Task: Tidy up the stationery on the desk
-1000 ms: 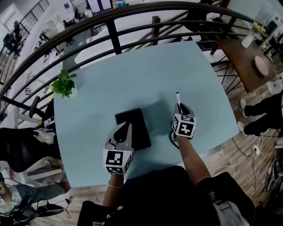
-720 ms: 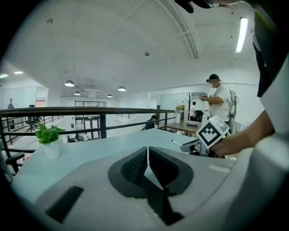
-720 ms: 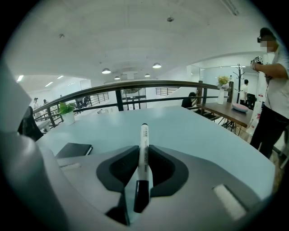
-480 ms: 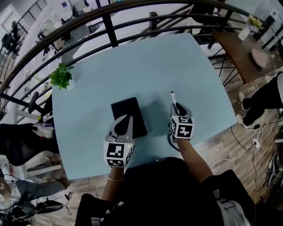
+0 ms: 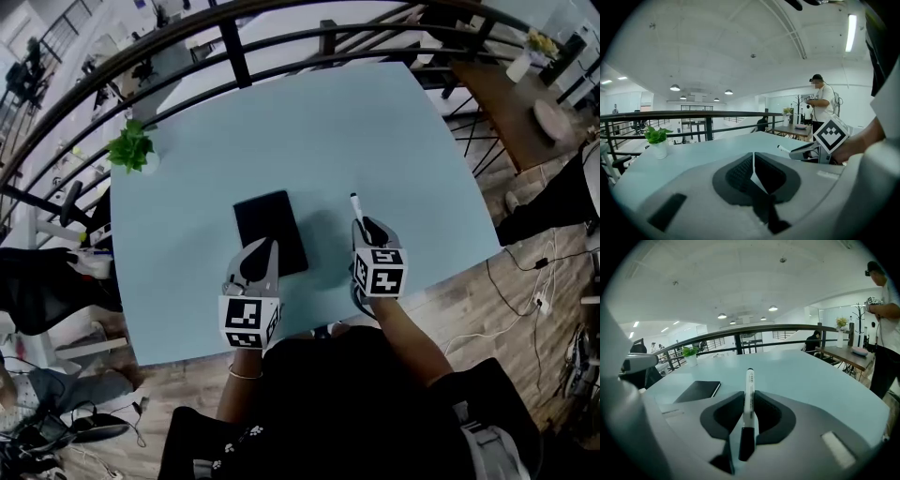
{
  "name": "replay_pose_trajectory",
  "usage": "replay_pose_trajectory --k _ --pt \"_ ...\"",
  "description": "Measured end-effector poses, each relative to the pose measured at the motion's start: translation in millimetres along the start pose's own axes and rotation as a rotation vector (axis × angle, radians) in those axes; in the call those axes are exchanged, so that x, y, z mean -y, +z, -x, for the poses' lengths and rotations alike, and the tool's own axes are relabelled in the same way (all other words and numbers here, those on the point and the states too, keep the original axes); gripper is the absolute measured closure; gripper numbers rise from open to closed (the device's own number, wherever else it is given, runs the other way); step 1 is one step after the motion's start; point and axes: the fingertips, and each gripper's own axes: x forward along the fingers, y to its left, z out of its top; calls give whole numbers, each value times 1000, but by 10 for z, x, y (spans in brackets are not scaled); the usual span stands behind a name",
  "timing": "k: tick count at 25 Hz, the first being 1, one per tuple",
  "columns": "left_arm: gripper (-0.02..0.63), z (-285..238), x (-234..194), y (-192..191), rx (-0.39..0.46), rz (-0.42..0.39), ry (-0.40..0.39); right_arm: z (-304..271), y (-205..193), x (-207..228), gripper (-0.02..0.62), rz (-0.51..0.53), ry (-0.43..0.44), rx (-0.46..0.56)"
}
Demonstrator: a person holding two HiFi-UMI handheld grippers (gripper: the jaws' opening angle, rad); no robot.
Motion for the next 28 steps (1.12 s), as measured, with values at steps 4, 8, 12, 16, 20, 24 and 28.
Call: replay_pose_trajectory --k 4,8,12,16,20,24,28 --pt "601 115 -114 -64 9 13 44 -47 -35 -154 515 7 27 -13" --pt "601 245 -223 -102 12 19 87 -107 -31 -344 515 12 63 -18" --pt "601 357 -354 -165 9 35 126 -190 -34 -533 515 19 95 -30" --pt "601 427 -483 -190 12 46 159 -314 -85 -660 515 -22 124 -56" --pt "601 472 -589 -204 10 56 185 -432 -138 -758 515 -69 151 -88" --pt "601 460 -704 -209 8 61 202 -562 -152 -858 515 -60 167 -110" --pt "601 415 -774 -213 6 64 210 -666 -194 -896 515 -56 174 -136"
